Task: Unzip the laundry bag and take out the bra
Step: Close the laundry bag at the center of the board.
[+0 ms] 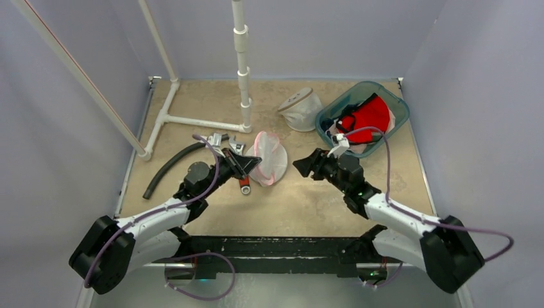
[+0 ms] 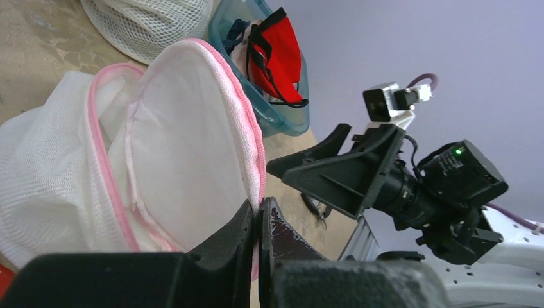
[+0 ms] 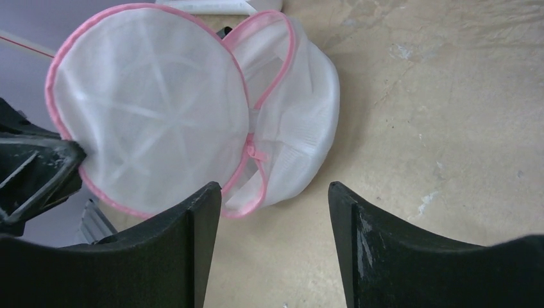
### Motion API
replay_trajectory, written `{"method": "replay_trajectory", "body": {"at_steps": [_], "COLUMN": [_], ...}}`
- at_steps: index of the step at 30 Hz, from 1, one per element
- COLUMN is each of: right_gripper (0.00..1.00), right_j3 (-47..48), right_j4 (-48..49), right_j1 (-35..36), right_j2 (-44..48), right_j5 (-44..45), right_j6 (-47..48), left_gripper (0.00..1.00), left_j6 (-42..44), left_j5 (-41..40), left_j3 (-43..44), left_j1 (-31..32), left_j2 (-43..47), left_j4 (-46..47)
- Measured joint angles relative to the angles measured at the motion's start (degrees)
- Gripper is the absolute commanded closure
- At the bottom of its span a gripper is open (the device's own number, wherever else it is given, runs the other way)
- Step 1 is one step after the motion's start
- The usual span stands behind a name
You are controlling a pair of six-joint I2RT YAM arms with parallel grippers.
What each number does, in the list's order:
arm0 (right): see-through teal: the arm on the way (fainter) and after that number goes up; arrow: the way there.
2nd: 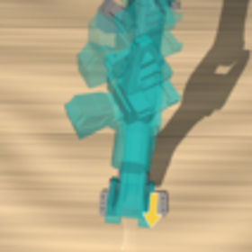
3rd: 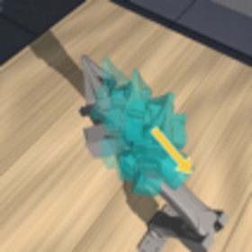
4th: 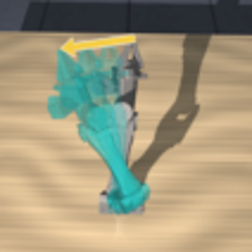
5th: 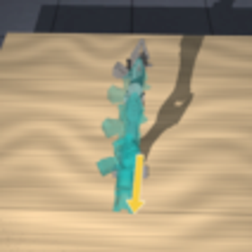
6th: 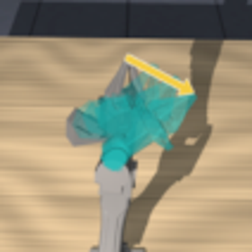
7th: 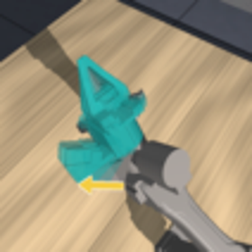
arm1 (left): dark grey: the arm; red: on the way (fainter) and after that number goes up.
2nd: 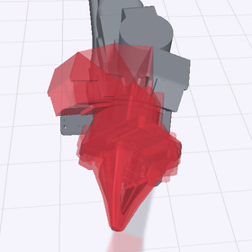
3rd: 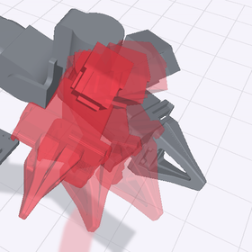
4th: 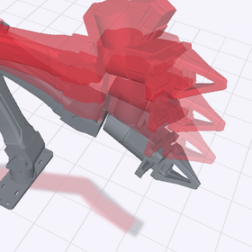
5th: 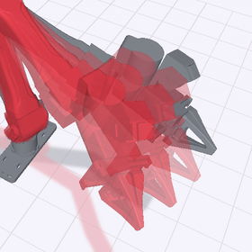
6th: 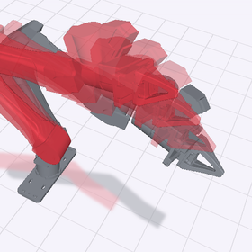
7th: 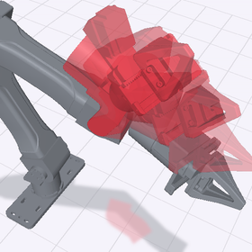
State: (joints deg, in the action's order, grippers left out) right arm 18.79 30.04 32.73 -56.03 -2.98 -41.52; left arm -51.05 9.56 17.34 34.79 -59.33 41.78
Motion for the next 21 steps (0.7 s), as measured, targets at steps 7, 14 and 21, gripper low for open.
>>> {"method": "replay_trajectory", "body": {"at_steps": [7, 14, 21], "right_gripper": [0.42, 0.43, 0.60], "right_j3": [9.64, 19.50, 21.90], "right_j4": [4.04, 2.75, -1.64], "right_j1": [0.44, 1.86, 3.02], "right_j2": [-17.62, -28.33, -34.47], "right_j5": [-3.26, -4.07, -2.73], "right_j6": [0.44, 2.99, 5.66], "left_gripper": [1.00, 1.00, 1.00], "left_j6": [-6.43, -12.00, -14.45], "left_j5": [-1.18, -2.51, -2.47], "left_j3": [-4.11, -7.56, -7.87], "left_j1": [-1.57, -3.43, -3.67], "left_j2": [-1.09, -5.79, -9.44], "left_j4": [10.64, 22.38, 29.33]}}
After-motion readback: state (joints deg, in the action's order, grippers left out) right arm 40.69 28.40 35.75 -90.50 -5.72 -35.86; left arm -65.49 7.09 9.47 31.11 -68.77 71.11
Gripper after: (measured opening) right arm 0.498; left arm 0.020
